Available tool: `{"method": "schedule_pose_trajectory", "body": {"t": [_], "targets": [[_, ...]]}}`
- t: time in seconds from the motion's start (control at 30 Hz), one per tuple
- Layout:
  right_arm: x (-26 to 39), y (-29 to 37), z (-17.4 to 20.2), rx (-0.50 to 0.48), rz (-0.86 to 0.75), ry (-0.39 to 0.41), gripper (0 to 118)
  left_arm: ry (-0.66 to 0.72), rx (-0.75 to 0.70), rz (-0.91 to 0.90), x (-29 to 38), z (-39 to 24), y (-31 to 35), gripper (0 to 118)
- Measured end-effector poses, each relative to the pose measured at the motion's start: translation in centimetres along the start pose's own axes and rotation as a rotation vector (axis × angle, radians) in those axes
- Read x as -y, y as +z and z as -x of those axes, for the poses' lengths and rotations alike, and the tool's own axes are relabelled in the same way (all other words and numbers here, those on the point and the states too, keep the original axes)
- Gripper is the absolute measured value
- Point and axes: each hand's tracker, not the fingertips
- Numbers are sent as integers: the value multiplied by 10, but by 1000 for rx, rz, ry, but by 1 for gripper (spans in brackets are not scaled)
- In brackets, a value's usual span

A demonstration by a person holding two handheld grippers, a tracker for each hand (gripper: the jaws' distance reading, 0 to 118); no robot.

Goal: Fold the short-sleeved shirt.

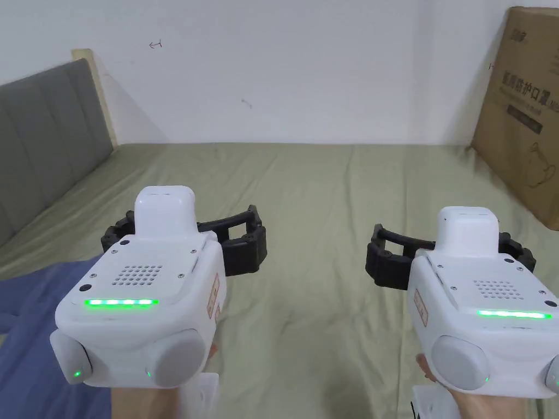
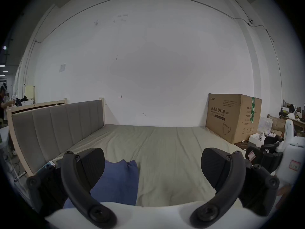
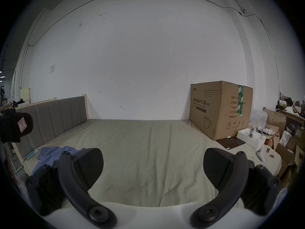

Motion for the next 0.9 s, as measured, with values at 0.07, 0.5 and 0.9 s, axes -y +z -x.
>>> {"method": "schedule_pose_trajectory", "body": {"t": [0.07, 0.5, 0.9], "targets": [[-1, -1, 1, -8, 6, 21, 118, -7, -6, -4, 1, -1, 1, 117], [1, 0, -7, -4, 14, -16, 118, -31, -4, 8, 1, -5, -1, 117], [0, -1, -8, -30, 4, -10, 118, -44, -13, 16, 0, -5, -3, 117]]}}
